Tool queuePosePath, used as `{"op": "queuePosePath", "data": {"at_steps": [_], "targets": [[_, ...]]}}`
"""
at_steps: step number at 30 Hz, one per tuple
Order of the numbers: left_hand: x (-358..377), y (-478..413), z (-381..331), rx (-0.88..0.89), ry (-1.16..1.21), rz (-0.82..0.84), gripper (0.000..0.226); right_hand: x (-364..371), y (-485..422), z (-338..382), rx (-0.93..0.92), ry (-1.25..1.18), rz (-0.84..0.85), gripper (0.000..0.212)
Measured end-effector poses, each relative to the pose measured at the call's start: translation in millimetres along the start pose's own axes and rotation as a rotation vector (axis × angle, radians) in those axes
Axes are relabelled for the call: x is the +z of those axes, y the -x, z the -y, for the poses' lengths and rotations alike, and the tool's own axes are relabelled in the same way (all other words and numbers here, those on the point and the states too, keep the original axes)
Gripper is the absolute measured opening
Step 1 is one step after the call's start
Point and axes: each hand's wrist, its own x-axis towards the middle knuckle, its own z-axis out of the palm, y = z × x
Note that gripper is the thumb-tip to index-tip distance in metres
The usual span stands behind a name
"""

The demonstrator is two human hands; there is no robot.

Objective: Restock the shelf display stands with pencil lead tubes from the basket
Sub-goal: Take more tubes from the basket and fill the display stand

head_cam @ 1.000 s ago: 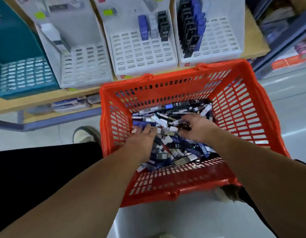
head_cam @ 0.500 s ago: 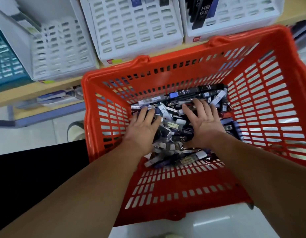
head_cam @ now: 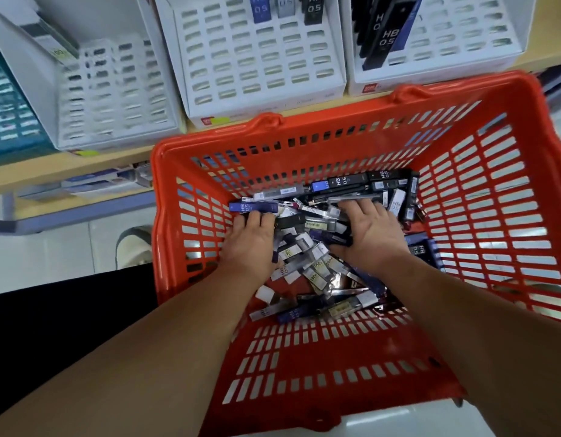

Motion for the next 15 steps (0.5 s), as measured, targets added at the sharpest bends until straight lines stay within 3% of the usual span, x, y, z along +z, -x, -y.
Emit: {"op": "queuePosePath", "data": {"at_steps": [6, 11, 15], "targets": [[0.0, 2.7, -1.9, -0.059, 0.315, 0.03, 0.085, -8.1, -8.3, 1.0, 0.062, -0.088, 0.051, 0.076], [-5.5, 4.5, -9.0, -0.044, 0.435, 0.059, 0.061, -7.4, -6.8, 8.0, 0.088, -0.034, 0.092, 0.071], [-11.8, 4.6, -10.8, -0.096, 0.521, 0.118, 0.081, -9.9, -5.4, 6.0, 0.106, -0.09, 0.107, 0.066]]}}
